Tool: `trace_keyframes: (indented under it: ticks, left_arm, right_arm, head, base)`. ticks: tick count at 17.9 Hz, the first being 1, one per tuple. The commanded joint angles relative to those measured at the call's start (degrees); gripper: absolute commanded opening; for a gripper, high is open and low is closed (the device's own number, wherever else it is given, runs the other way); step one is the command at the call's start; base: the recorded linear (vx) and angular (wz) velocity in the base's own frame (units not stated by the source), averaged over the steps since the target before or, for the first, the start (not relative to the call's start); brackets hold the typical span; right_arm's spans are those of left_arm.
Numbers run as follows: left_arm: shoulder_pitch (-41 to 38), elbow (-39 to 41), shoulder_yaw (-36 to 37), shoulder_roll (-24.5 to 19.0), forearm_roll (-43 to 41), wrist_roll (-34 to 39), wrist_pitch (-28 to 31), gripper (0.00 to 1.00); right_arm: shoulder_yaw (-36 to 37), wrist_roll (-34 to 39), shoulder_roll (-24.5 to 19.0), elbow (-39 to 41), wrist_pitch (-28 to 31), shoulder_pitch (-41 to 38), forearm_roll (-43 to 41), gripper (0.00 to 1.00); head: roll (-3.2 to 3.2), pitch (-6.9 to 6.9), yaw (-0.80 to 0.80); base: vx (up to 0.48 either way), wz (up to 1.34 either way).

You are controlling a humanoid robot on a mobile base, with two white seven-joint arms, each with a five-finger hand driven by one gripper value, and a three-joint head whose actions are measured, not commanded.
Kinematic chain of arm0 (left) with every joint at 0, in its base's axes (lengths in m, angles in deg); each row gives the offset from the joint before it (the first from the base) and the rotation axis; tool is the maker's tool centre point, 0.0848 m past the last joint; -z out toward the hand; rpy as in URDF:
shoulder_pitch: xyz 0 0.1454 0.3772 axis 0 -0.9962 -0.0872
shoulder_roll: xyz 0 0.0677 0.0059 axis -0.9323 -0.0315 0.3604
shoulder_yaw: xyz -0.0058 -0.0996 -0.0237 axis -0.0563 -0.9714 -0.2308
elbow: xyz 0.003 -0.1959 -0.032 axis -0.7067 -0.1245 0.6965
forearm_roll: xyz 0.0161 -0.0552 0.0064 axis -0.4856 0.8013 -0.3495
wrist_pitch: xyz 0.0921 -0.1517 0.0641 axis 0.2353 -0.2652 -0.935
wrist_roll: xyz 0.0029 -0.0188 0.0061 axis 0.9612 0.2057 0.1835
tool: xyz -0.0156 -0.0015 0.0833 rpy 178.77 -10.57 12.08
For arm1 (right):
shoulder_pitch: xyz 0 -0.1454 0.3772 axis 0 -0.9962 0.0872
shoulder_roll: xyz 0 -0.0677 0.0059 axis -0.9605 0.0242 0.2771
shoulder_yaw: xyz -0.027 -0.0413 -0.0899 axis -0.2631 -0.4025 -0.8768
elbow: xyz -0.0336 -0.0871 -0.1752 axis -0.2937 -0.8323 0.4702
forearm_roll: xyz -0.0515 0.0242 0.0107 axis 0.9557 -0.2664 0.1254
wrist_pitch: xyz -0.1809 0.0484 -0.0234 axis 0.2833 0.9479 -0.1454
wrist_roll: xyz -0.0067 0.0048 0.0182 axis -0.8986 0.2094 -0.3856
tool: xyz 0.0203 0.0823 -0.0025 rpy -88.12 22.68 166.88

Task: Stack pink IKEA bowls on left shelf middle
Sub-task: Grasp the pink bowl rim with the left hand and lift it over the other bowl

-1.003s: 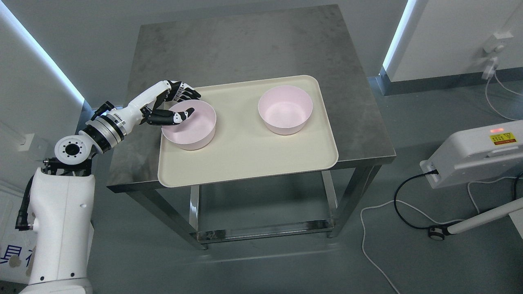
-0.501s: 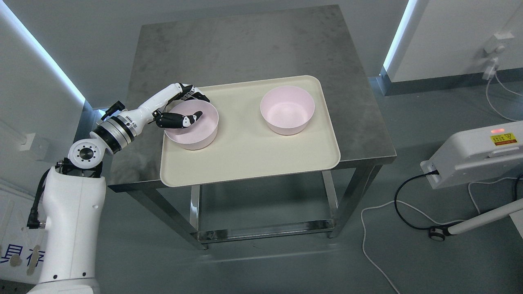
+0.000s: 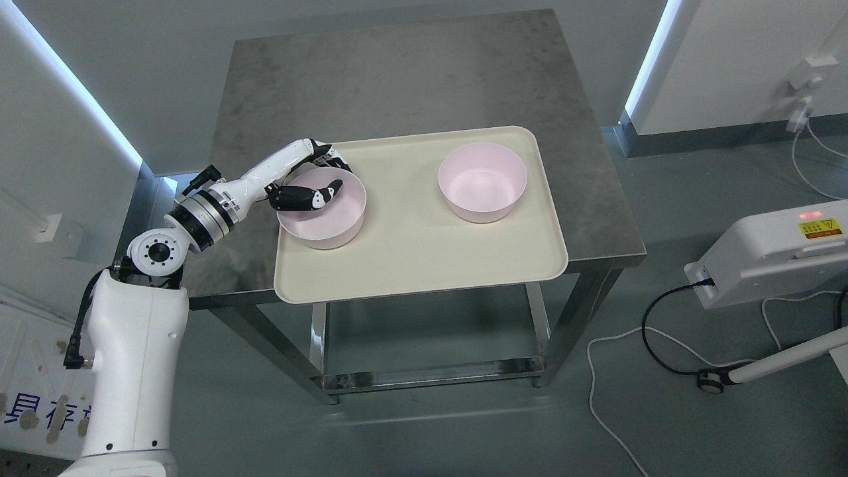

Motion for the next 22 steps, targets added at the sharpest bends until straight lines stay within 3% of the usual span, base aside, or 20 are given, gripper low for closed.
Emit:
trace_keyframes:
  ticks: [1,3,7,9,13,15,19,22]
  left_arm:
    - [4.54,0.25,-5.69,2.54,0.6,-0.48,-0.23,0.0]
    - [7.16,1.48,-5.43,3.59,2.97,-1.09,-0.14,0.0]
    - [13.41,2.98,-3.86,9.73,3.51,-4.77,-0.05,0.0]
    - [14.47,3.24,3.14,13.84,3.42,-6.37,0.3,0.0]
    - [15.88,2.46,25.45,13.84,3.77,-0.51,4.07,0.01]
    - [16.58,1.06,33.03,13.84,3.95,2.67,6.88,0.01]
    - [17.64,-2.72,38.86,13.84,5.52,8.57,10.32,0.01]
    - [18.42,-4.22,36.86,13.84,6.05,9.27,10.41,0.01]
  right_arm:
    - [0.26,-0.02,1.0,1.0,0.05,0.0,-0.09,1.0]
    - [0.26,-0.02,1.0,1.0,0.05,0.0,-0.09,1.0]
    - [0.26,-0.02,1.0,1.0,0.05,0.0,-0.09,1.0]
    - [0.26,-0.02,1.0,1.0,0.05,0.0,-0.09,1.0]
    - [0.26,-0.02,1.0,1.0,0.05,0.0,-0.09,1.0]
    - [0.26,-0.02,1.0,1.0,0.05,0.0,-0.09,1.0]
    - [0.26,-0.02,1.0,1.0,0.05,0.0,-0.09,1.0]
    - [0.26,-0.02,1.0,1.0,0.05,0.0,-0.09,1.0]
  head:
    - [0.0,0.0,0.0]
    - [0.0,0.0,0.0]
    - [0.0,0.0,0.0]
    - [0.0,0.0,0.0]
    - [0.0,0.0,0.0]
    - [0.0,0.0,0.0]
    - [0.0,0.0,0.0]
    - [0.0,0.0,0.0]
  base:
    - [0.0,0.0]
    - [0.0,0.0]
    - [0.0,-0.03]
    - [0.0,0.0]
    - [0.0,0.0]
    - [0.0,0.0]
    - [0.0,0.0]
    - [0.0,0.0]
